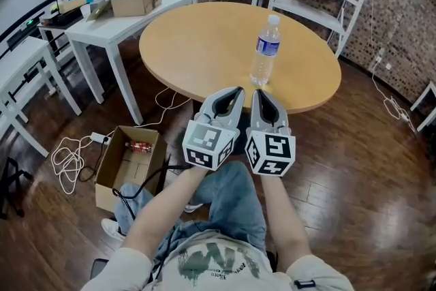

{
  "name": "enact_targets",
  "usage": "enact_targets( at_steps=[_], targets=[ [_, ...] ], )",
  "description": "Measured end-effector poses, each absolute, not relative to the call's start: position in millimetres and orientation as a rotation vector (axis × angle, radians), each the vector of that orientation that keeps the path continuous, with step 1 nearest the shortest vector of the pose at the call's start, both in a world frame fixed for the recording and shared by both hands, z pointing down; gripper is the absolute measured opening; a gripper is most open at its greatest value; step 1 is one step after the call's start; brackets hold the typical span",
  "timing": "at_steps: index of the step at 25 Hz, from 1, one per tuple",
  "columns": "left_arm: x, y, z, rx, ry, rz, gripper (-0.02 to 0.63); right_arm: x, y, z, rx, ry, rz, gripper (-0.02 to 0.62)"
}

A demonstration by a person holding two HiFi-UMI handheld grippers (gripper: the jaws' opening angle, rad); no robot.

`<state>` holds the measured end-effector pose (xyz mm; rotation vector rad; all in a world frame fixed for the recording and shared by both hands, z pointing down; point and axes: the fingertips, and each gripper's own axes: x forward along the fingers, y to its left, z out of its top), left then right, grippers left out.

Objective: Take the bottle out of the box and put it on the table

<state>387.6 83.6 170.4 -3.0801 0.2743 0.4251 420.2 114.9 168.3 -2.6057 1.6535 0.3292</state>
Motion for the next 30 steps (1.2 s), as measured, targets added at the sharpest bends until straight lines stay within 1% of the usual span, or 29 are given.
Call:
enact_targets(
  at_steps=[30],
  targets=[
    [392.3,85.5,181.4,-3.100,0.272,0.397,0.000,424.0,117.6,180.1,-2.632,1.675,0.303,0.000]
  ],
)
